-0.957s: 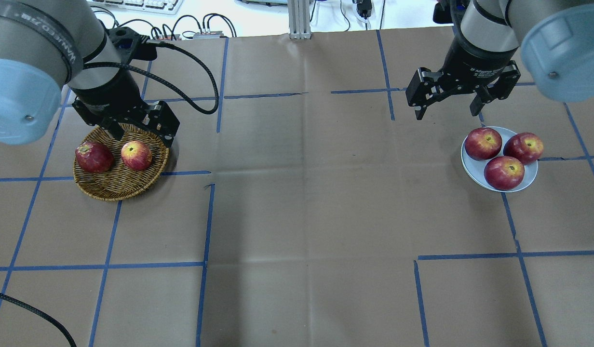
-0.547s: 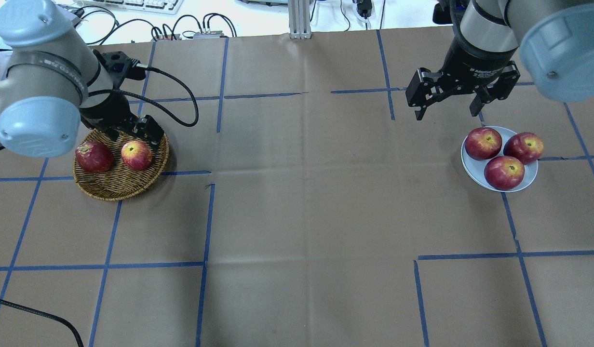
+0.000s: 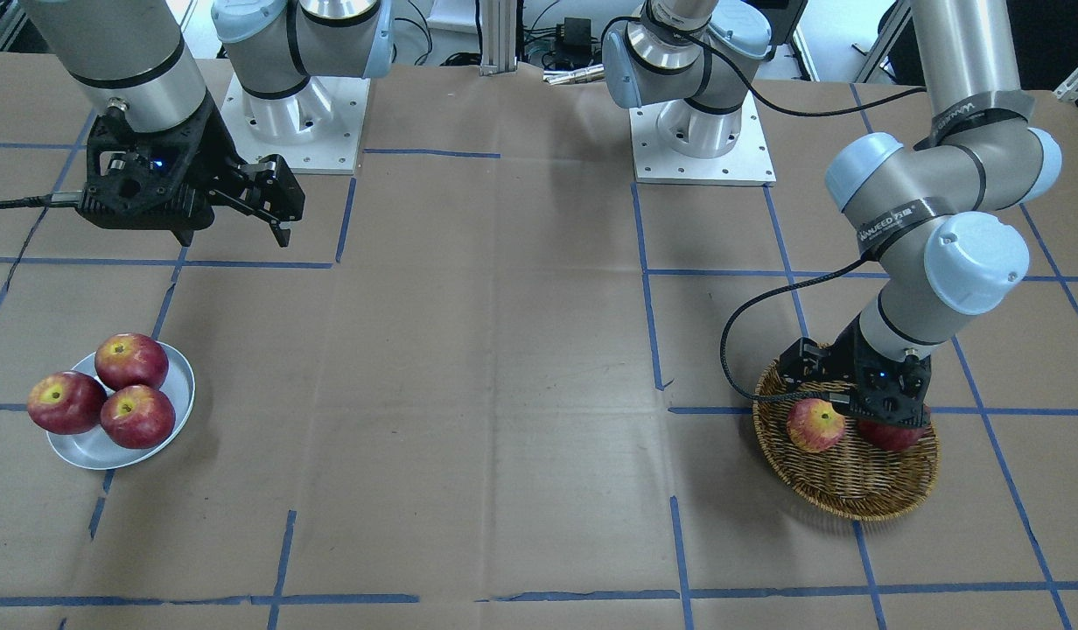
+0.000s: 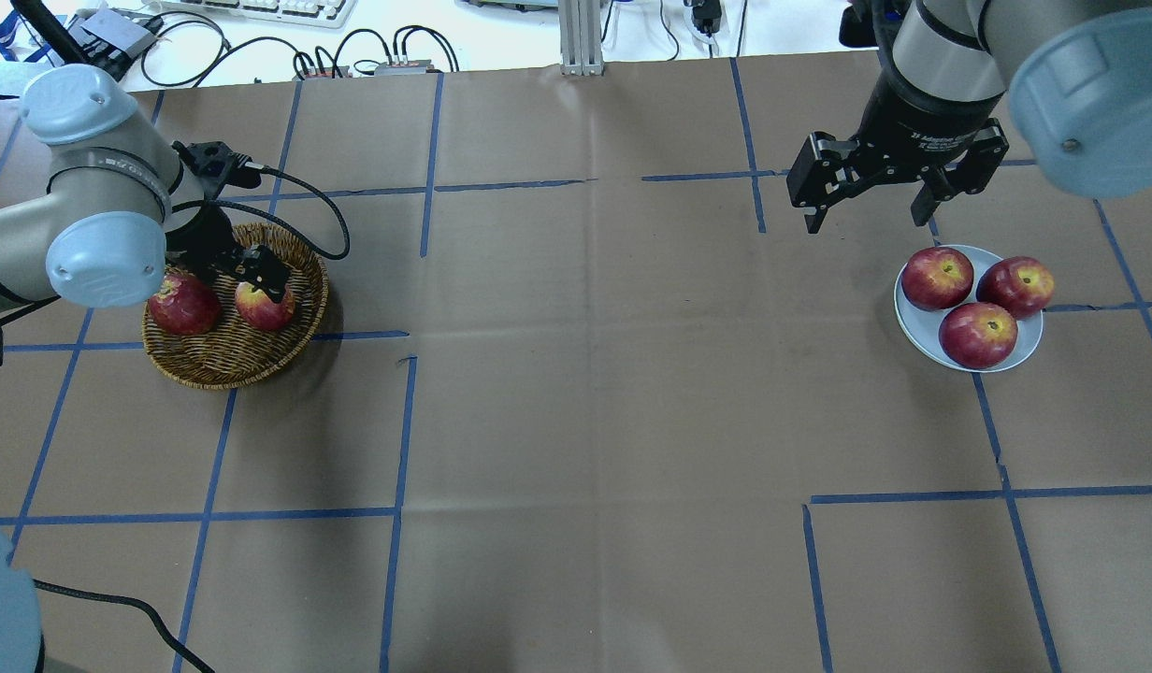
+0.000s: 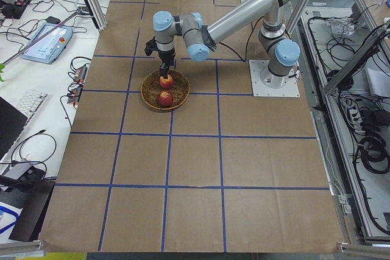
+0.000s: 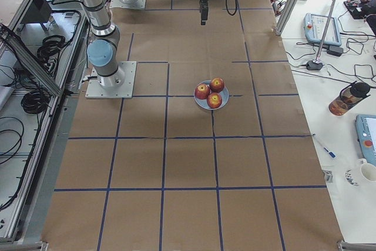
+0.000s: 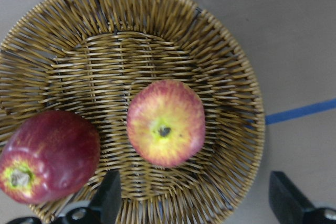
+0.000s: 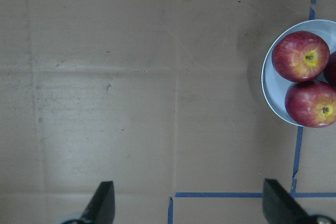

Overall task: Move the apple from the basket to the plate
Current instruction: 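Close the left gripper on the yellow-red apple in the basket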

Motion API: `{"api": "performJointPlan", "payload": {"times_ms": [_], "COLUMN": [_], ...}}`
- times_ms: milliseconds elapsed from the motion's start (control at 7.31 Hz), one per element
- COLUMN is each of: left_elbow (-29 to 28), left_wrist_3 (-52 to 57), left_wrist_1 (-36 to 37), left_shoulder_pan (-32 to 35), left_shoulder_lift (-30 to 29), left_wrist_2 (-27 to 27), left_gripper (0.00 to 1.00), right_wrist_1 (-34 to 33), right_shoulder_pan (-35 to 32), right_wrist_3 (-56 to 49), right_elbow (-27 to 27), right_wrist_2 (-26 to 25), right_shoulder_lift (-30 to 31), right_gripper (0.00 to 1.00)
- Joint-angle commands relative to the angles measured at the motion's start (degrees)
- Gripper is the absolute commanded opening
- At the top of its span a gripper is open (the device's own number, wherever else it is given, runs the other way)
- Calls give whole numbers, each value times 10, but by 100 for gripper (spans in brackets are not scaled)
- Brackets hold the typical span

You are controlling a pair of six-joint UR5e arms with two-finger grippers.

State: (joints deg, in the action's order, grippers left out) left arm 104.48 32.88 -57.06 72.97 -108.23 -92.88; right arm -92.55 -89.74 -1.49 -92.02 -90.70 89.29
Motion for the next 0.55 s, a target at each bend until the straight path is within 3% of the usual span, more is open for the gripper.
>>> {"api": "performJointPlan", "payload": {"times_ms": [0, 410], "left_elbow": [-2, -2], "left_wrist_3": [2, 3], "left_wrist_1": [20, 53], "left_shoulder_pan": [-1, -1], "left_shoulder_lift": [-28, -61], "left_wrist_2": [0, 15], "left_gripper": [99, 99], "right_wrist_1": [0, 0], "right_shoulder_pan": [0, 0], "right_wrist_3": [0, 0], "right_elbow": [0, 0], "right_wrist_2": [0, 0], "right_shoulder_lift": [0, 0], "right_gripper": [100, 100]}}
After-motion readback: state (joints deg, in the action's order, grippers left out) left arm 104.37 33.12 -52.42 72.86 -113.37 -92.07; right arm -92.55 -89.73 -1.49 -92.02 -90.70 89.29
